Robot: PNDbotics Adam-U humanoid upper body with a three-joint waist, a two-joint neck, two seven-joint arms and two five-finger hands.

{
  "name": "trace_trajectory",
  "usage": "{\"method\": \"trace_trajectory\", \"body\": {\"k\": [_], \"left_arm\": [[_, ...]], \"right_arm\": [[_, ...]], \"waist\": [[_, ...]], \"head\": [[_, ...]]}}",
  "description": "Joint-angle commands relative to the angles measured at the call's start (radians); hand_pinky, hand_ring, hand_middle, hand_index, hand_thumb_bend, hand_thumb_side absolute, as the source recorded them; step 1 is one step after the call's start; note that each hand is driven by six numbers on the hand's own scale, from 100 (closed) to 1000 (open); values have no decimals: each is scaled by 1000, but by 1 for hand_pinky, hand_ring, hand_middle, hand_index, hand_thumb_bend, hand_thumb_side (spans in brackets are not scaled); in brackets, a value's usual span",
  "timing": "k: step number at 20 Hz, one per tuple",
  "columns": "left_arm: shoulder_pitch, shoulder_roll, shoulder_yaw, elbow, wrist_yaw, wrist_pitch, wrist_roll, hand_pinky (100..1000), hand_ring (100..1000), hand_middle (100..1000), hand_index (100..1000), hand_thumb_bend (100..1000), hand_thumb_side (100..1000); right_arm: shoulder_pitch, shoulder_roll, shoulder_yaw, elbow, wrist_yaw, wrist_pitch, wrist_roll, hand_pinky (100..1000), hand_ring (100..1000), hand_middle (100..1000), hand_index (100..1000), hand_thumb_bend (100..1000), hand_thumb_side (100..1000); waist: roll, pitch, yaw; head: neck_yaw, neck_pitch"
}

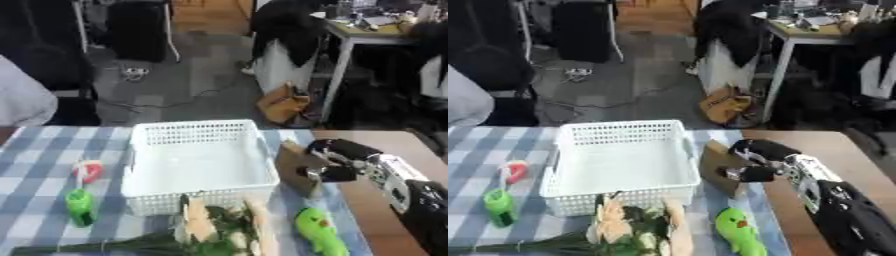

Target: Pick up objects on the table and place them in the box.

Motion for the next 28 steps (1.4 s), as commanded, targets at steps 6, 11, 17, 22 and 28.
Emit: {"method": "trace_trajectory", "body": {"k": [6, 11, 17, 22, 28], "left_arm": [[-25, -4, -6, -13, 9, -8, -2, 669, 806, 760, 871, 100, 972], [-20, 2, -4, -13, 7, 3, -4, 668, 805, 758, 871, 100, 974], [-11, 9, 0, -13, 4, 12, -2, 668, 805, 758, 870, 100, 971], [-5, 12, 0, -13, 3, 16, -1, 668, 804, 758, 870, 100, 972], [-3, 13, -1, -13, 4, 15, -3, 668, 804, 758, 870, 100, 967]], "right_arm": [[1, -22, -5, 9, 18, 2, -19, 860, 889, 818, 866, 537, 1000], [-17, -28, -3, 3, 2, -8, -43, 861, 895, 822, 872, 543, 1000], [-51, -51, 2, -19, -35, -10, -62, 859, 896, 824, 872, 541, 1000], [-59, -59, 1, -17, -60, 0, -71, 859, 897, 828, 875, 535, 1000], [-53, -65, 1, -10, -44, 26, -67, 877, 924, 855, 895, 557, 1000]], "waist": [[-6, 9, 4], [-4, 6, -2], [-3, -6, -12], [-3, -13, -17], [-4, -16, -17]], "head": [[-12, -21], [-7, -11], [-4, 5], [-7, 14], [-15, 14]]}}
